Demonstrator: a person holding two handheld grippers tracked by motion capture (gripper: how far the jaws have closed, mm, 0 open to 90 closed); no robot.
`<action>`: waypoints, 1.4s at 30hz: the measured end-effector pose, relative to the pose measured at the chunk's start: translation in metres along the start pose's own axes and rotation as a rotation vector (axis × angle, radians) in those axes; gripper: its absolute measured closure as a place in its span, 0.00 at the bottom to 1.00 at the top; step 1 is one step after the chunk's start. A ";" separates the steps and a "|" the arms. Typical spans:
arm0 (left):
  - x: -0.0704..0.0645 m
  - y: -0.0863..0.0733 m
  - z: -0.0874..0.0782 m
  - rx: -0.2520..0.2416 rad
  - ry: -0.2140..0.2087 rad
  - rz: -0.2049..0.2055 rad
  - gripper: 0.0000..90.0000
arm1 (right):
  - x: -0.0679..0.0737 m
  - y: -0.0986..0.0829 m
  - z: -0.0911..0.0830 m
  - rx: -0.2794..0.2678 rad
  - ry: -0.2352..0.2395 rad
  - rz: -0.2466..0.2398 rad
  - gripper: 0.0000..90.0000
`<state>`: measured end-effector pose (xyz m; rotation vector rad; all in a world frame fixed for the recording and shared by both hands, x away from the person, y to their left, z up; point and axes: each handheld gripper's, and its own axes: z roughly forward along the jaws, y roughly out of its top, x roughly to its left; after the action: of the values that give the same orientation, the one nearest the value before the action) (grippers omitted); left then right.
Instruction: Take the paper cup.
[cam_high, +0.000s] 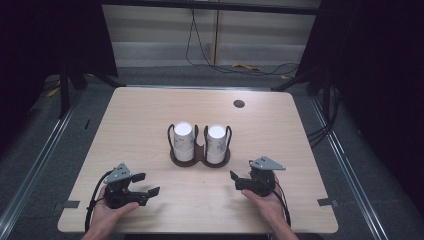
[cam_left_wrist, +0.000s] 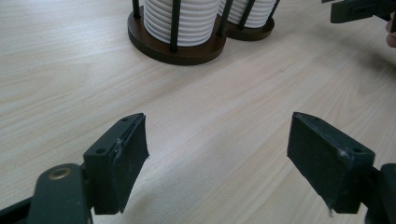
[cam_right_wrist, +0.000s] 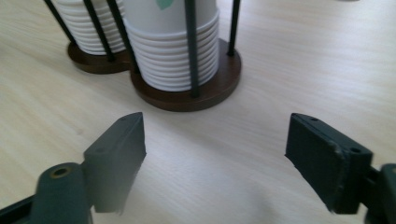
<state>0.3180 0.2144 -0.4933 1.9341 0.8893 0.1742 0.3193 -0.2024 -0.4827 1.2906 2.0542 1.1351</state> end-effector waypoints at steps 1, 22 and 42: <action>0.000 0.000 0.001 0.004 0.000 0.001 0.21 | -0.001 0.000 0.001 0.004 0.018 0.015 0.26; 0.001 0.001 0.000 0.006 -0.034 0.020 0.24 | 0.009 -0.001 -0.004 0.013 0.096 -0.006 0.32; 0.000 0.001 0.004 0.027 -0.088 0.025 0.28 | 0.021 0.023 -0.009 0.010 0.203 -0.014 0.36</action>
<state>0.3203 0.2108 -0.4944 1.9629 0.8131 0.0914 0.3146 -0.1823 -0.4578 1.2063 2.2113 1.2981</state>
